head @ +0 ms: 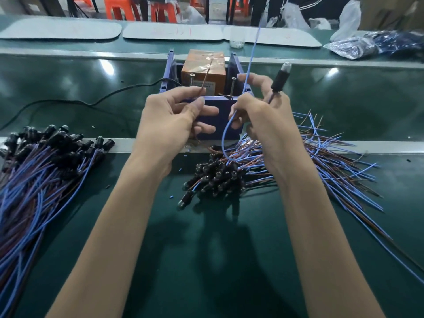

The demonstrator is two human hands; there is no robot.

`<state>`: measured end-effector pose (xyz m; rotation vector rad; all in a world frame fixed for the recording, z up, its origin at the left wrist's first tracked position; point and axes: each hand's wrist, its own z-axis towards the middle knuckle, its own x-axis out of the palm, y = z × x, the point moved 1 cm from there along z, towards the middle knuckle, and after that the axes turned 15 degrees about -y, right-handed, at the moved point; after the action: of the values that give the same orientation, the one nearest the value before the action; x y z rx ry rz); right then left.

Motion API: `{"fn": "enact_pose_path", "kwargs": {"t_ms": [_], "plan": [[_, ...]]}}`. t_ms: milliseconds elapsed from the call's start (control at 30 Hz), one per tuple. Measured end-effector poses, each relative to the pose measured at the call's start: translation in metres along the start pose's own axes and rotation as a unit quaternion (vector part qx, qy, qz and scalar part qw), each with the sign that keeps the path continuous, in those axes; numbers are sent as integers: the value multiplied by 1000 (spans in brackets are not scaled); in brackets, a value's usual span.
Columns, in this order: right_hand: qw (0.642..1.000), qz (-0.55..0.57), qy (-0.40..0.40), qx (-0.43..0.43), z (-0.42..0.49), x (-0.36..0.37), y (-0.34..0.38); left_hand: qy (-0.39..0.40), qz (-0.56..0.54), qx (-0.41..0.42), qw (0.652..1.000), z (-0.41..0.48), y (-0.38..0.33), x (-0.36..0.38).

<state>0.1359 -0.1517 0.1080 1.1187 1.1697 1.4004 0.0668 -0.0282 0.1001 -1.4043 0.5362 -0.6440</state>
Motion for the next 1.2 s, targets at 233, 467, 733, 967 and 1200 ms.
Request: {"fn": "enact_pose_path", "kwargs": {"t_ms": [233,467,733,967,1200], "plan": [[1000,-2,5,20,0,2,-3,-19,64,61,996,-1,-1,-1],[999,42,4,2,1,0,-4,-39,73,73,994,0,-1,-3],[1000,21,-7,-13,2,-1,-5,-70,13,81,994,1,-6,-6],[997,43,-57,6,2,-2,-2,-62,-24,73,995,0,-8,-6],[997,20,-64,-27,1,-5,-2,-67,-33,77,994,1,-5,-6]]}}
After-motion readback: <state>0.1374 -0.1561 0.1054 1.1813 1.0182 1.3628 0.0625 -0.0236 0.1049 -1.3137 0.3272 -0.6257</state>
